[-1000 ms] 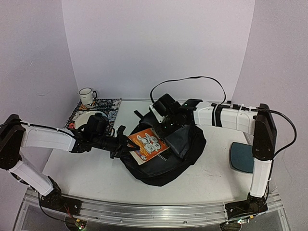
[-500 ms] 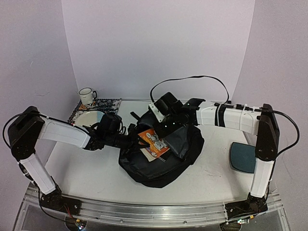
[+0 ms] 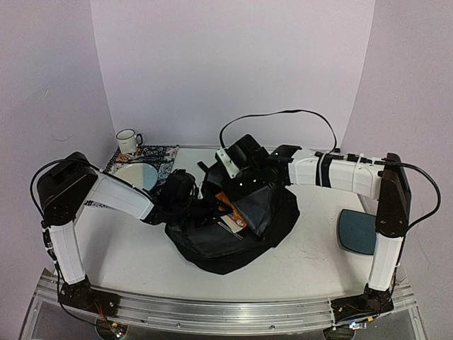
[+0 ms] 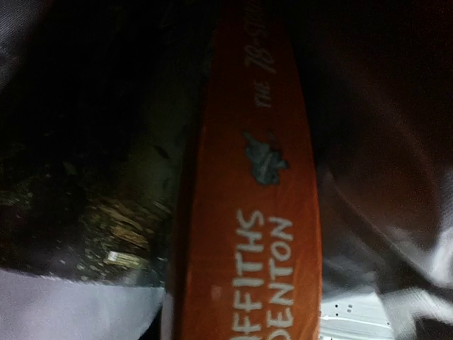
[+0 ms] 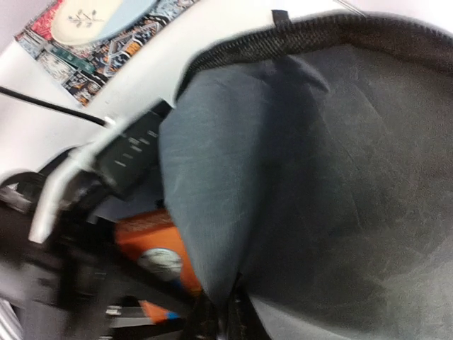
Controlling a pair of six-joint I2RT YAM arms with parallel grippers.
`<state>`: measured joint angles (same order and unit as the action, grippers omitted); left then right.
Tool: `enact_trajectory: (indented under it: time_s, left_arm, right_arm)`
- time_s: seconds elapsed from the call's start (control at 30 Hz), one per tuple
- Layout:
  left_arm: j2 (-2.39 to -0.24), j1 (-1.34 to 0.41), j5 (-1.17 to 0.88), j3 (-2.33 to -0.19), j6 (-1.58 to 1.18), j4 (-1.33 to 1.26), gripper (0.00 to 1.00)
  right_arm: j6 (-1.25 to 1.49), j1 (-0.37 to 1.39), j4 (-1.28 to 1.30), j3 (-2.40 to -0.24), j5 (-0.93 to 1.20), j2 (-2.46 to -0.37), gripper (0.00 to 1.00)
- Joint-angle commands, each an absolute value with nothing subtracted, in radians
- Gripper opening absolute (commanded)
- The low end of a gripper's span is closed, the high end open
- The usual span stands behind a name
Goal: Pack the student bag
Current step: Place the book in the largest pocket of the bag.
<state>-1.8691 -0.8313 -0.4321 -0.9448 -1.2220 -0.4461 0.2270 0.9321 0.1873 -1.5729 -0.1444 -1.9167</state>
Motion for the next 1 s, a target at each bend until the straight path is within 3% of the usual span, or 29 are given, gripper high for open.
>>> enact_trajectory:
  time_s: [0.0, 0.17, 0.27, 0.37, 0.7, 0.77, 0.87, 0.97]
  left_arm:
    - [-1.87, -0.837, -0.352, -0.96, -1.232, -0.528, 0.18]
    - [-1.806, -0.838, -0.284, -0.892, -1.184, -0.517, 0.37]
    - [-1.787, -0.838, -0.258, -0.874, -1.155, -0.485, 0.46]
    - [-1.77, -0.838, -0.227, -0.869, -1.109, -0.425, 0.52]
    - [-1.655, -0.839, -0.025, -0.948, -0.9, -0.056, 0.73]
    - [-1.615, -0.839, 0.025, -0.957, -0.872, 0.002, 0.78]
    - [-1.554, -0.837, 0.087, -0.976, -0.825, 0.107, 0.98]
    - [-1.491, -0.833, 0.139, -0.984, -0.787, 0.192, 0.99]
  right_arm:
    - [0.242, 0.955, 0.123, -1.616, -0.101, -1.868, 0.14]
    - [0.236, 0.955, 0.123, -1.609, -0.137, -1.848, 0.3]
    - [0.233, 0.954, 0.123, -1.605, -0.15, -1.835, 0.34]
    - [0.232, 0.95, 0.123, -1.592, -0.167, -1.815, 0.44]
    - [0.264, 0.853, 0.123, -1.474, -0.153, -1.702, 0.67]
    - [0.279, 0.816, 0.123, -1.437, -0.138, -1.678, 0.71]
    - [0.293, 0.77, 0.12, -1.388, -0.117, -1.652, 0.75]
    - [0.305, 0.729, 0.111, -1.338, -0.086, -1.638, 0.76]
